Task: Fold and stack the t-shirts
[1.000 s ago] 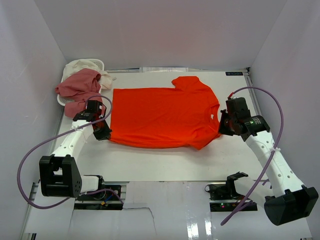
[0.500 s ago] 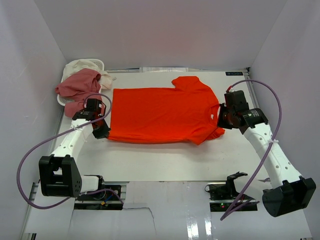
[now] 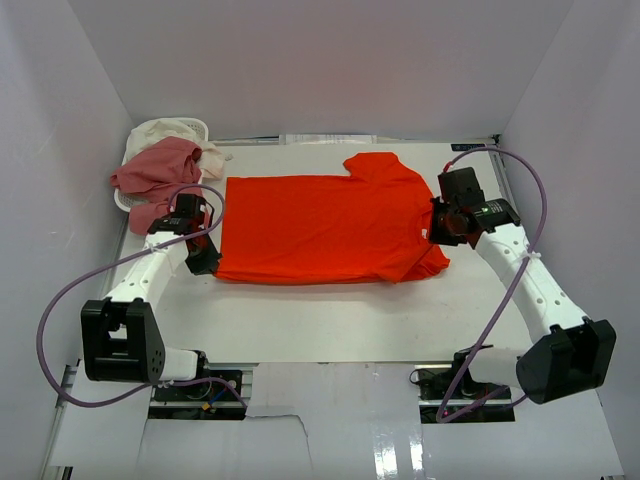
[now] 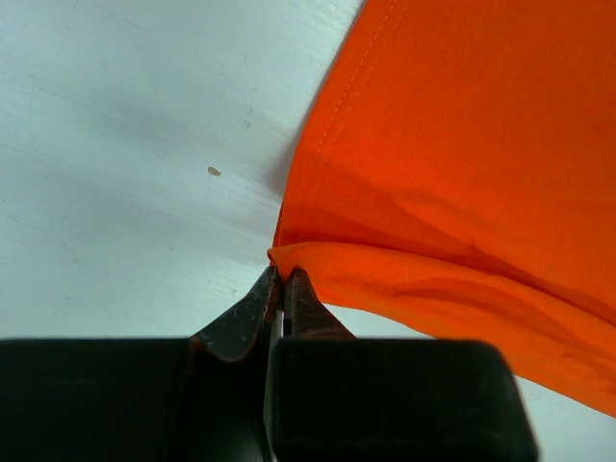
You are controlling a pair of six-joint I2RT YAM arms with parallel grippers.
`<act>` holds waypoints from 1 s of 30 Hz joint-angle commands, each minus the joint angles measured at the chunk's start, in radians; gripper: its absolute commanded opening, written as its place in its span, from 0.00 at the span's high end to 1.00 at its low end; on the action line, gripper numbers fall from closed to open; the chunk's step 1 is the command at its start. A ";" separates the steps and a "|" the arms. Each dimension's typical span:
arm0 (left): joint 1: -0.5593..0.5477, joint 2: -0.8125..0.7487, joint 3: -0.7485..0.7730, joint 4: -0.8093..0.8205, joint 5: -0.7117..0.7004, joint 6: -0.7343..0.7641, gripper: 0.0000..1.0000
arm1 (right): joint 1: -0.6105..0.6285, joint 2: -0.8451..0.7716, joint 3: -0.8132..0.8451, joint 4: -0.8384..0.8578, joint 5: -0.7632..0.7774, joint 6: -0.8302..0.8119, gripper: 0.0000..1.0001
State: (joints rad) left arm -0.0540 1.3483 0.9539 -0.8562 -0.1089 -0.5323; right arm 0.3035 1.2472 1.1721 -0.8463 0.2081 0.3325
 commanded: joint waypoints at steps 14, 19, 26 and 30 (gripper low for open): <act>0.006 0.048 0.051 0.043 -0.029 0.002 1.00 | -0.023 0.135 0.159 0.075 -0.002 -0.075 0.92; 0.006 0.084 0.072 0.052 -0.034 0.005 1.00 | -0.026 0.170 0.166 0.089 -0.007 -0.079 0.92; 0.006 0.117 0.106 0.055 -0.043 0.008 1.00 | -0.030 0.205 0.182 0.093 -0.009 -0.085 0.92; 0.006 0.130 0.118 0.055 -0.055 0.012 1.00 | -0.035 0.222 0.201 0.093 -0.009 -0.086 0.92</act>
State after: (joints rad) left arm -0.0540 1.4822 1.0363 -0.8158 -0.1310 -0.5308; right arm 0.2787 1.4651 1.3163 -0.7818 0.1993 0.2573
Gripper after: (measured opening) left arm 0.109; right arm 0.081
